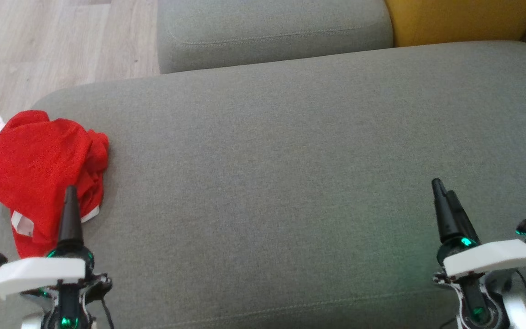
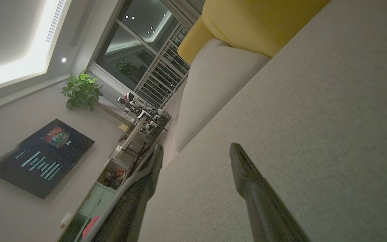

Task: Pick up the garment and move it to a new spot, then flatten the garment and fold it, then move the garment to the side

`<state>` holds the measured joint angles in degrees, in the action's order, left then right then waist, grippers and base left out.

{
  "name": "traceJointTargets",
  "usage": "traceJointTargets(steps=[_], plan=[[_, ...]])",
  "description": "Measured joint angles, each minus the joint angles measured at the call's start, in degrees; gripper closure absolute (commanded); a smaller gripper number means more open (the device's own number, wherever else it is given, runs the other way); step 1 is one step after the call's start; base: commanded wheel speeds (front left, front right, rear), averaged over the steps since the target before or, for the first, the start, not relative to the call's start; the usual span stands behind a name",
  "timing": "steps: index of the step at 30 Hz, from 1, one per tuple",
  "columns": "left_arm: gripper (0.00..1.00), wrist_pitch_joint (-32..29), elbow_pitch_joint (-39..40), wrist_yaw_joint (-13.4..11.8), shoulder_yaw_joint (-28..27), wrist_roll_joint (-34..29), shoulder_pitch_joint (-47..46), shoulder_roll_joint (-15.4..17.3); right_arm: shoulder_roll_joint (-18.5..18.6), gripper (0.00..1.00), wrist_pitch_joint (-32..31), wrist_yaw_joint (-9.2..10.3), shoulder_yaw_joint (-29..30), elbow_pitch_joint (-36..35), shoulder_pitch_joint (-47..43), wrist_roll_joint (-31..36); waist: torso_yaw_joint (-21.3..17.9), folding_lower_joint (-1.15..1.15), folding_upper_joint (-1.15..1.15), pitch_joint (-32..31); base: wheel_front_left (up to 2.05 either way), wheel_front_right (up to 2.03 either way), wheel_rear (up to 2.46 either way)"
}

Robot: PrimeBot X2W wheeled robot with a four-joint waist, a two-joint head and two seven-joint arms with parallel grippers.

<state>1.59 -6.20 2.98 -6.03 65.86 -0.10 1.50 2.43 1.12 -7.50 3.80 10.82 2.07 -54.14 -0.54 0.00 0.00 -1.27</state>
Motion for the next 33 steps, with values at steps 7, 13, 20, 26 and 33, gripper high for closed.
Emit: traceJointTargets(steps=[7,13,20,26,33], plan=[[0.00,1.1,2.3,-1.0,2.8,-8.4,0.0,0.0,0.0,0.00,1.3,0.00,-2.4,-1.5,0.1,7.9,-0.3,0.00,0.00,0.1,0.00,0.00,0.00],[0.00,2.1,3.6,-1.1,6.1,-17.5,0.0,0.1,0.0,0.00,2.5,0.00,-4.0,-3.2,1.1,13.5,-0.4,0.00,0.00,0.0,0.00,0.00,0.00],[0.00,3.1,3.9,-4.5,11.3,-25.7,0.1,2.5,0.0,0.00,3.5,0.00,-5.7,-4.1,1.1,20.7,-0.5,0.00,0.00,-0.2,0.00,0.00,0.00],[0.00,4.1,3.9,-8.7,16.7,-31.1,0.1,5.4,0.0,0.00,4.5,0.00,-6.3,-5.6,1.1,25.9,-0.7,0.00,0.00,-0.4,0.00,0.00,0.00],[0.00,5.2,2.7,-13.1,22.1,-35.8,0.0,8.2,0.0,0.00,5.6,0.00,-6.2,-5.7,1.1,31.2,-0.7,0.00,0.00,-0.9,0.00,0.00,0.00]])
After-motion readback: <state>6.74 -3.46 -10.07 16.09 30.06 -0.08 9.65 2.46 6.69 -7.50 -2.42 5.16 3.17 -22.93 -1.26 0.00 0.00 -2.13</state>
